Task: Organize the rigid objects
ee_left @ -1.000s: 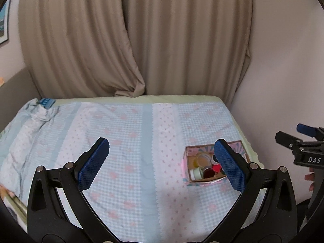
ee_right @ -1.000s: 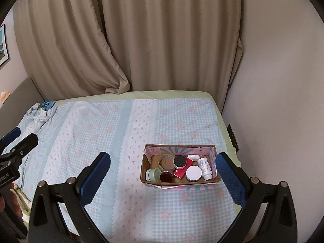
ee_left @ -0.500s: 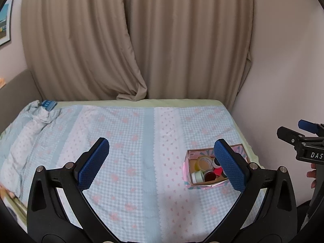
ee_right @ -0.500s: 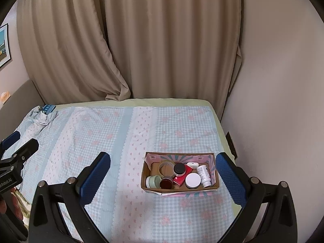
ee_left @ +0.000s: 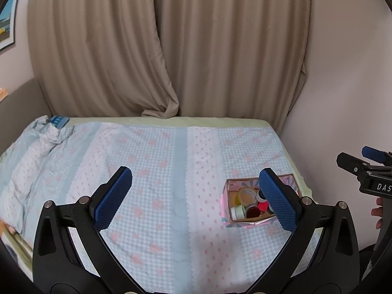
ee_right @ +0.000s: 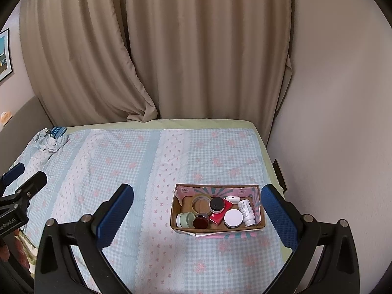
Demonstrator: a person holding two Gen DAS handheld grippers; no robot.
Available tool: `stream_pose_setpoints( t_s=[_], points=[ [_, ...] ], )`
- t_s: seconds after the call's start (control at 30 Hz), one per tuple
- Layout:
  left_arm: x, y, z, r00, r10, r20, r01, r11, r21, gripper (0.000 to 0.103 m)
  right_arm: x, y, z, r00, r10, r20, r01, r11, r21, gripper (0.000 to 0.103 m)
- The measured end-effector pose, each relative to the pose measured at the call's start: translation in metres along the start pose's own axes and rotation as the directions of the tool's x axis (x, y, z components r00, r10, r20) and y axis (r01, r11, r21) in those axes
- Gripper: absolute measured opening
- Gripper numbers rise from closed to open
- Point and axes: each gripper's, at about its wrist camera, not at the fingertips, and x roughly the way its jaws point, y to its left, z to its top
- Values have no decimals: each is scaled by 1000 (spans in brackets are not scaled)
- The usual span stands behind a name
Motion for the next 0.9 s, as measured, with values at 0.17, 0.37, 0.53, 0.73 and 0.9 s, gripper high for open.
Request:
stream_pose_setpoints(
  t_s=[0.17,0.37,0.53,0.73,0.9],
  points=[
    [-1,-1,-2,1000,0,-1,0,1000,-3,103,-4,1,-2,1000,-12,6,12,1000,6,103],
    [-2,-2,-2,1000,6,2,-6,1000,0,103,-8,0,-3,1000,-16,14,16,1000,12,103],
    [-5,-2,-4,1000,10,9,-10,1000,4,103,-10,-1,-3,1000,-16,14,16,1000,13,103],
    [-9,-1,-6,1000,2,19,-1,1000,-8,103,-11,0,-3,1000,-14,19,14,1000,12,103],
    [-13,-2,-5,999,18,27,-18,1000,0,103,-12,1,-3,1000,-12,18,12,1000,13,103]
  ],
)
